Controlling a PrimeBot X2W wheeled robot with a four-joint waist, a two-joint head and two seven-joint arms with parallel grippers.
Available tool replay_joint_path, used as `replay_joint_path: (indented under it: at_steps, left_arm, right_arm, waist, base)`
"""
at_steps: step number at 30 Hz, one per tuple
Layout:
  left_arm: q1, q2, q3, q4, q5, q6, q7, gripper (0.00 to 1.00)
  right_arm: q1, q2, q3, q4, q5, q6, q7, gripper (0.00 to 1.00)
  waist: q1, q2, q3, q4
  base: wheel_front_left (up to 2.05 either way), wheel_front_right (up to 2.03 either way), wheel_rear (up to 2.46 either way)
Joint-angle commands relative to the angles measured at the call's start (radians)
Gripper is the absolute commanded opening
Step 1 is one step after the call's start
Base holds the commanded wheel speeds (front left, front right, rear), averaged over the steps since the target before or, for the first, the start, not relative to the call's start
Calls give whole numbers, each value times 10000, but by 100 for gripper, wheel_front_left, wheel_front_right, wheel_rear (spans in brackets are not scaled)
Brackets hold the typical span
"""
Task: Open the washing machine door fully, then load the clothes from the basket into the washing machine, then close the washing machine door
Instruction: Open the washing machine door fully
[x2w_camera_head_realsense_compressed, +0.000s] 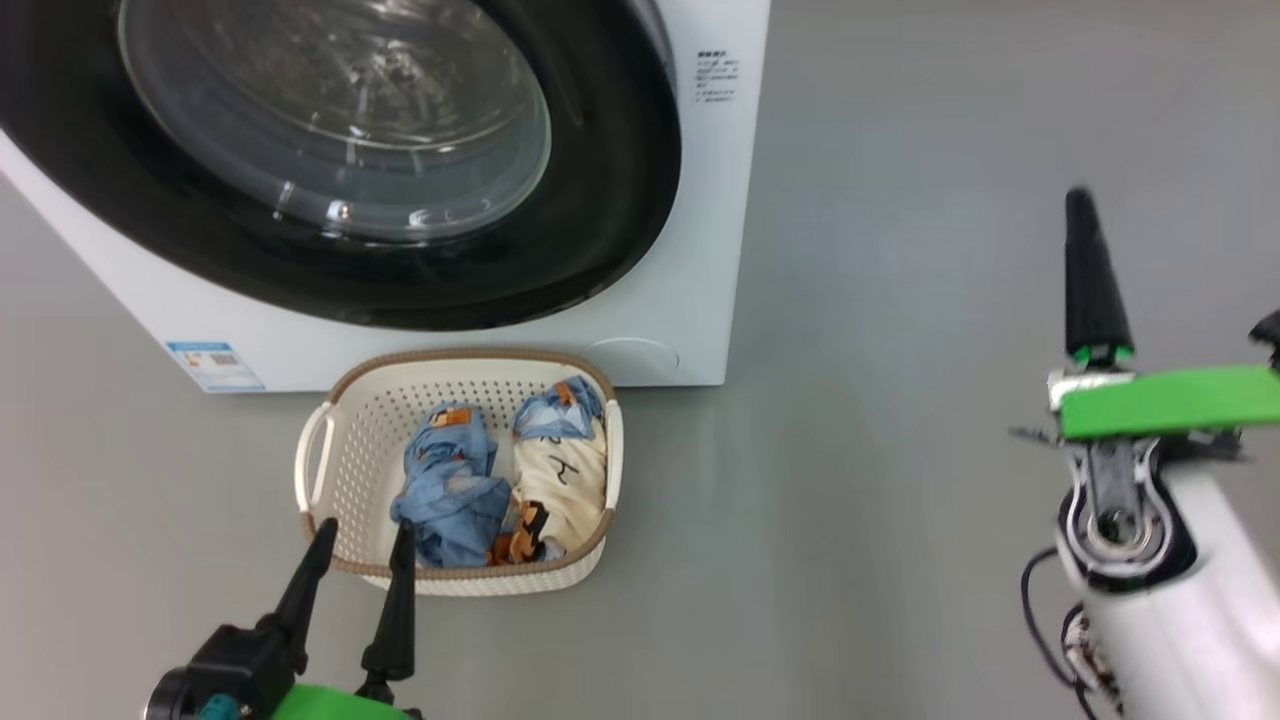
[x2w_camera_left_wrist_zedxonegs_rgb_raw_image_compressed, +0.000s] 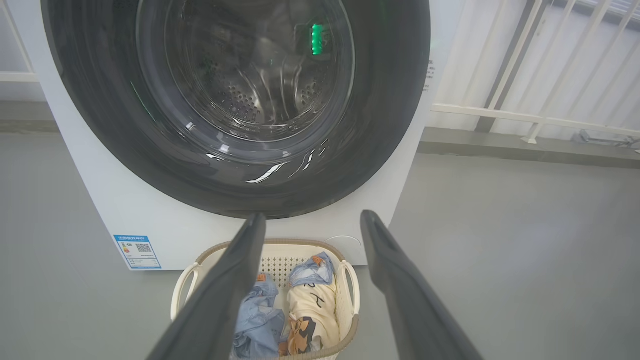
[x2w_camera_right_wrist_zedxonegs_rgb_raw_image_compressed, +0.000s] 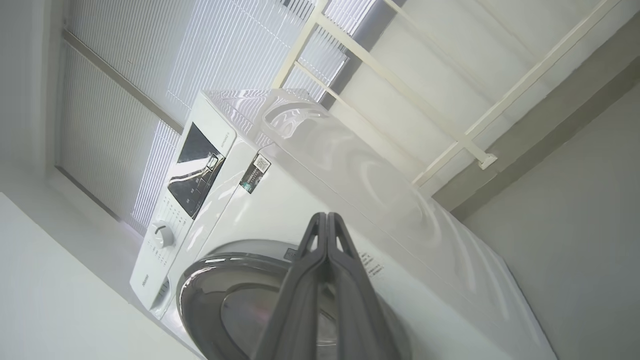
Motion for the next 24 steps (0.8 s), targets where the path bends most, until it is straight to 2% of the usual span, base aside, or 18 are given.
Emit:
replay_joint_path:
  at_steps: [1, 7, 11, 16, 24]
  left_arm:
    - [-425, 75, 245, -283, -105, 6, -107, 100]
    - [-755, 60, 90, -294, -271, 6, -107, 100]
    - [-975, 58, -52, -336, -507, 6, -107, 100]
    - [-1275, 56, -251, -407, -712, 6, -107, 100]
    - [-1681, 56, -604, -562, -862, 16, -107, 100]
  right_arm:
    - [-570, -191, 341, -277, 654, 46, -78, 0]
    - [-1806, -1124, 984, -81, 2697, 46, -70, 0]
    - [-2624, -1702, 1543, -21, 3591, 46, 440, 0]
    - [-3534, -2385, 2217, 222, 4003, 46, 1428, 0]
    - [-4563, -2988, 2765, 667, 4543, 46, 2774, 0]
  waist:
    - [-2, -1, 293, 254]
    - [-2, -1, 798, 602]
    - [-2, -1, 1172, 814]
    - [-2, -1, 1657, 1100]
    - [-2, -1, 2259, 1530]
  base:
    - [0, 0, 0]
    - [0, 0, 0]
    - [0, 0, 0]
    - [0, 0, 0]
    - [0, 0, 0]
